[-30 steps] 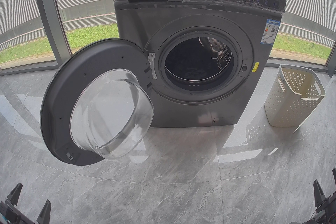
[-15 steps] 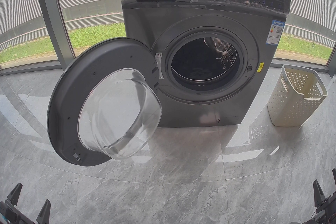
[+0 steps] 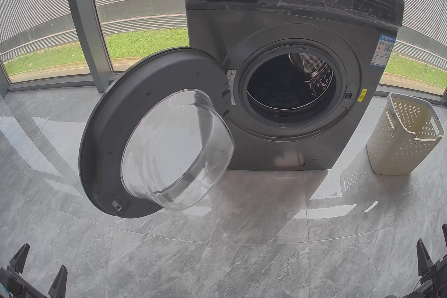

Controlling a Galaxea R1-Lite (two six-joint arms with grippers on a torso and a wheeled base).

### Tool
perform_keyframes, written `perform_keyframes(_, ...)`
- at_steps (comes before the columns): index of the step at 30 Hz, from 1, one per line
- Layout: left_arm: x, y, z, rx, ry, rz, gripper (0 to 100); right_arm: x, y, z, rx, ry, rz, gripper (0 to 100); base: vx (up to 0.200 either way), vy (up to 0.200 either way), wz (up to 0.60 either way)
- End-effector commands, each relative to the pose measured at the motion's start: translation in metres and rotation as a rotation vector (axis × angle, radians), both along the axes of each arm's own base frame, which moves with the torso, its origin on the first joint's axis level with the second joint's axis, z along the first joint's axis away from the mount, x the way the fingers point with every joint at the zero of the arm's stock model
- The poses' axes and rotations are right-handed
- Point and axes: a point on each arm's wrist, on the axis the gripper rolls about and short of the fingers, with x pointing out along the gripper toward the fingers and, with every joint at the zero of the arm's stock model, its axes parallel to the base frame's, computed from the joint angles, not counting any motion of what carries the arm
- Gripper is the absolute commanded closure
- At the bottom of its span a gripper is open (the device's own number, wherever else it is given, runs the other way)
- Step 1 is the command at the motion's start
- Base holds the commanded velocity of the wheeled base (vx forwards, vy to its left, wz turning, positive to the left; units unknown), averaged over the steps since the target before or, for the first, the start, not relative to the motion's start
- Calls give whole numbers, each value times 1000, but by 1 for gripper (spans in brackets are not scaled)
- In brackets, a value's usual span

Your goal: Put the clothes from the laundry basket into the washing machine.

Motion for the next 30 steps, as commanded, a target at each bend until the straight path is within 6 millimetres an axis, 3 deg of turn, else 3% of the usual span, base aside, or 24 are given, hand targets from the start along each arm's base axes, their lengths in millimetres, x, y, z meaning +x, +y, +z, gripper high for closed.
perform_keyframes(1,0,0,-5,0,2,0,0,0,0,-5,0,2,0,0,0,0,0)
perform_keyframes(14,0,0,-5,3,3,-3,0,0,0,-5,0,2,2,0,0,185,0)
perform_keyframes(25,0,0,-3,23,-18,-8,0,0,0,-5,0,2,2,0,0,0,0)
perform_keyframes(27,-6,-1,23,4,-140,-18,0,0,0,-5,-2,2,2,0,0,0,0)
perform_keyframes(28,-15,-1,52,1,-227,-45,0,0,0,-5,-2,2,2,0,0,0,0)
perform_keyframes(30,-11,-1,69,-4,-146,-149,0,0,0,-5,-2,2,0,0,0,0,0)
